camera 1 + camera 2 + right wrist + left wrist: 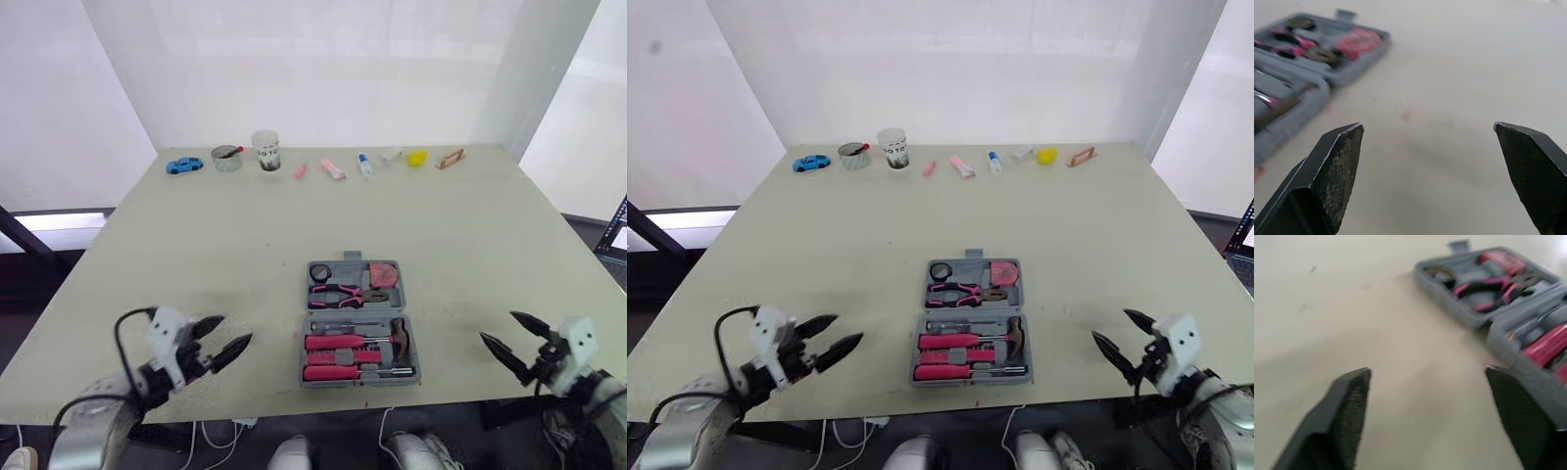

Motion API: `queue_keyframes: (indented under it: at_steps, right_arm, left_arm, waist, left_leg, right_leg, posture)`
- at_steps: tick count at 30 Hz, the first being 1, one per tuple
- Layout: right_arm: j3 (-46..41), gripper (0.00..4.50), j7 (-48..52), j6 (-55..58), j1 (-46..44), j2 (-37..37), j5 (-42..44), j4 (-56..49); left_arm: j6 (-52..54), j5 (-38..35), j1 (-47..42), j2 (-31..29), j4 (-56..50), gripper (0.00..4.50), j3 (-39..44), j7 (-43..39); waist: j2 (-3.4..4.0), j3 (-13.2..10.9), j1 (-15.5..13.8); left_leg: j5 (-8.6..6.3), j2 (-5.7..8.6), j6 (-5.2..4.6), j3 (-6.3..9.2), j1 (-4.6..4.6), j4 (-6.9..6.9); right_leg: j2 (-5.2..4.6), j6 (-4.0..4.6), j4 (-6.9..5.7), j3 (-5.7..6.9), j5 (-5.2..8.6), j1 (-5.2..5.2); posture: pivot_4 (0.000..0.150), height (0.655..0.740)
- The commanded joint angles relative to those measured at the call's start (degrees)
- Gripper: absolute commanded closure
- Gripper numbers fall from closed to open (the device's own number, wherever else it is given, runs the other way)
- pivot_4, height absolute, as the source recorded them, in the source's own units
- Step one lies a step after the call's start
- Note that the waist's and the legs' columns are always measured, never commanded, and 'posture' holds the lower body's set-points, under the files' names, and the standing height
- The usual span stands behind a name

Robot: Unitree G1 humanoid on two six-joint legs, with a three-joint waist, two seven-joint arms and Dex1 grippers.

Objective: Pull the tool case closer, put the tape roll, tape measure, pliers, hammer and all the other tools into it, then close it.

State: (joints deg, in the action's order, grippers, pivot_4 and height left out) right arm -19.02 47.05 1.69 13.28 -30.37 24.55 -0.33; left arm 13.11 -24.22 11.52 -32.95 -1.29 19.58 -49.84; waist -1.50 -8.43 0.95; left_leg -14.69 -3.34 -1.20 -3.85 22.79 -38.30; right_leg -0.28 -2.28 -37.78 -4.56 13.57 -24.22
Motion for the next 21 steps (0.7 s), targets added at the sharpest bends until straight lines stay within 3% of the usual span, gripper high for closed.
queue_keyframes:
  at_steps: [1, 11, 20, 21]
  right_arm:
    - [-3.0, 0.0, 0.4, -1.4, 0.7, -0.6, 1.6, 0.0]
    - [-4.8, 0.0, 1.1, -4.0, 2.2, -1.2, 0.1, 5.7]
    - [1.3, 0.0, 5.2, -4.7, -5.4, -2.5, -2.6, 7.8]
    - [2.5, 0.41, 5.8, -4.7, -6.9, -2.6, -3.1, 8.4]
  left_arm:
    - [-2.4, -1.6, 0.9, 0.1, 0.1, 0.05, 3.4, 0.4]
    - [-5.4, -0.4, 2.6, -2.2, 5.0, 0.05, 5.1, -1.8]
    - [-7.8, 2.6, -9.3, -5.3, 14.2, 0.05, -0.8, -6.5]
    - [-7.7, 2.7, -11.0, -5.8, 15.5, 0.43, -1.8, -8.0]
  waist:
    - [0.0, 0.0, -0.1]
    - [0.0, 0.0, 0.0]
    - [0.0, 0.0, 0.0]
    - [0.0, 0.0, 0.1]
  left_leg:
    - [0.0, 0.0, 0.0, 0.01, 0.0, -0.01]
    - [-0.01, -0.02, 0.01, -0.15, 0.02, 0.06]
    - [-0.01, 0.01, 0.0, -0.19, 0.03, 0.07]
    - [0.0, 0.02, 0.0, -0.2, 0.03, 0.07]
  right_leg:
    - [0.0, -0.01, -0.01, 0.01, 0.0, 0.0]
    - [-0.08, 0.02, 0.0, -0.06, 0.03, -0.13]
    - [-0.06, 0.04, -0.04, -0.07, 0.01, -0.14]
    - [-0.05, 0.04, -0.04, -0.06, 0.01, -0.15]
  posture:
    - [0.15, 0.74]
    - [0.15, 0.74]
    - [0.15, 0.74]
    - [0.15, 0.74]
